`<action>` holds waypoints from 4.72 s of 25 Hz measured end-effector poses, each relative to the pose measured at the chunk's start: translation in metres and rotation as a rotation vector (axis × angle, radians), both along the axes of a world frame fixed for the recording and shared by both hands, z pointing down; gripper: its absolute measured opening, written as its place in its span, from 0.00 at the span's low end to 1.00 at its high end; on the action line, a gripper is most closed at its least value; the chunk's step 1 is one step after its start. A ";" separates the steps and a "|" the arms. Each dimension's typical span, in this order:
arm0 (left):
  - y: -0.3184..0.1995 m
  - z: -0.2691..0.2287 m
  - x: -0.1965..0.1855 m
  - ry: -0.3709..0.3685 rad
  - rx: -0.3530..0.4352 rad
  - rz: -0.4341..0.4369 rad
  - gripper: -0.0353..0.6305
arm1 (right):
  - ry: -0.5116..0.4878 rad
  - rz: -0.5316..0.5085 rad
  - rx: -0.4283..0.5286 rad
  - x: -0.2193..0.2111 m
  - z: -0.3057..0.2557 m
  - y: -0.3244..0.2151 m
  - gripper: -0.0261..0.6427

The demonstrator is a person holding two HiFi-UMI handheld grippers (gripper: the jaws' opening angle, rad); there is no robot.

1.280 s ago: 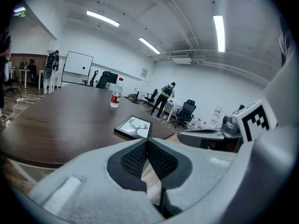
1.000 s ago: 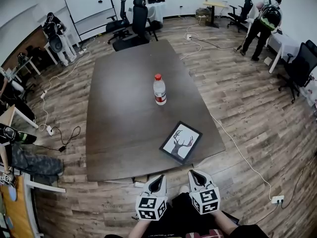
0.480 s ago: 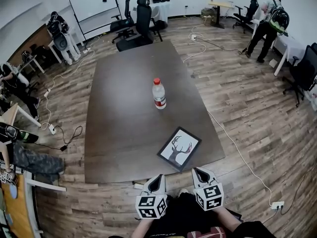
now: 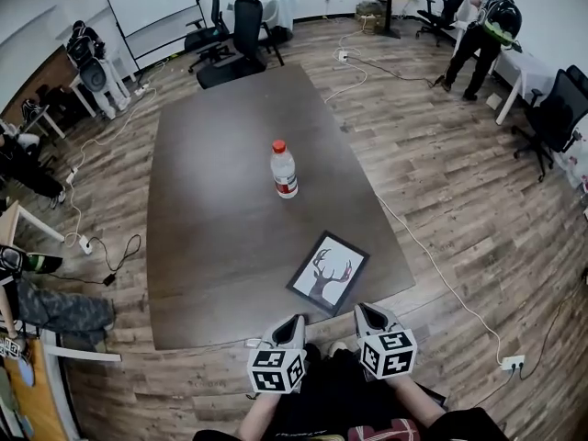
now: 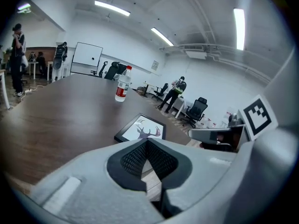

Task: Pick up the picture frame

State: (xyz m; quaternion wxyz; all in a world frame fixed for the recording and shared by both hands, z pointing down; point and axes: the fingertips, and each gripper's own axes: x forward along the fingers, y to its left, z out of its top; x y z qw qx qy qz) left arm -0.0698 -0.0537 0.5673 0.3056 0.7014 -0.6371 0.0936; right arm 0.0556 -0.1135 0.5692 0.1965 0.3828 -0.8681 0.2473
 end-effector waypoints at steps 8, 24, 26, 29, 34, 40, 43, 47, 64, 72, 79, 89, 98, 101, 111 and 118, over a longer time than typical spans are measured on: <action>-0.044 -0.002 -0.024 -0.057 -0.040 0.075 0.07 | 0.019 0.159 -0.066 0.004 0.008 -0.024 0.05; -0.099 0.028 -0.050 -0.069 -0.197 0.239 0.22 | 0.082 0.294 -0.139 -0.013 0.028 -0.052 0.19; -0.105 0.029 -0.047 -0.060 -0.201 0.264 0.24 | 0.080 0.299 -0.155 -0.015 0.030 -0.053 0.25; -0.113 0.031 -0.044 -0.062 -0.208 0.286 0.24 | 0.083 0.325 -0.173 -0.013 0.036 -0.055 0.26; -0.119 0.040 -0.044 -0.080 -0.232 0.317 0.24 | 0.082 0.354 -0.212 -0.015 0.048 -0.057 0.27; -0.120 0.046 -0.043 -0.093 -0.247 0.344 0.24 | 0.104 0.367 -0.230 -0.020 0.059 -0.060 0.26; -0.120 0.052 -0.043 -0.096 -0.261 0.346 0.24 | 0.112 0.370 -0.237 -0.022 0.063 -0.062 0.25; -0.122 0.056 -0.043 -0.091 -0.277 0.343 0.24 | 0.113 0.380 -0.246 -0.023 0.064 -0.065 0.24; -0.126 0.074 -0.040 -0.102 -0.333 0.353 0.24 | 0.142 0.385 -0.302 -0.021 0.079 -0.065 0.24; -0.125 0.084 -0.045 -0.110 -0.369 0.339 0.24 | 0.148 0.387 -0.331 -0.024 0.087 -0.064 0.23; -0.123 0.093 -0.043 -0.116 -0.403 0.356 0.24 | 0.138 0.399 -0.372 -0.022 0.094 -0.063 0.22; -0.126 0.097 -0.041 -0.116 -0.419 0.359 0.24 | 0.142 0.395 -0.407 -0.022 0.100 -0.065 0.24; -0.124 0.099 -0.043 -0.104 -0.442 0.362 0.24 | 0.141 0.397 -0.409 -0.024 0.102 -0.063 0.24; -0.123 0.100 -0.042 -0.116 -0.441 0.368 0.24 | 0.162 0.389 -0.408 -0.024 0.103 -0.062 0.24; -0.126 0.100 -0.042 -0.109 -0.450 0.334 0.18 | 0.142 0.400 -0.417 -0.026 0.104 -0.064 0.20; -0.126 0.100 -0.044 -0.123 -0.453 0.341 0.17 | 0.130 0.398 -0.432 -0.028 0.103 -0.064 0.19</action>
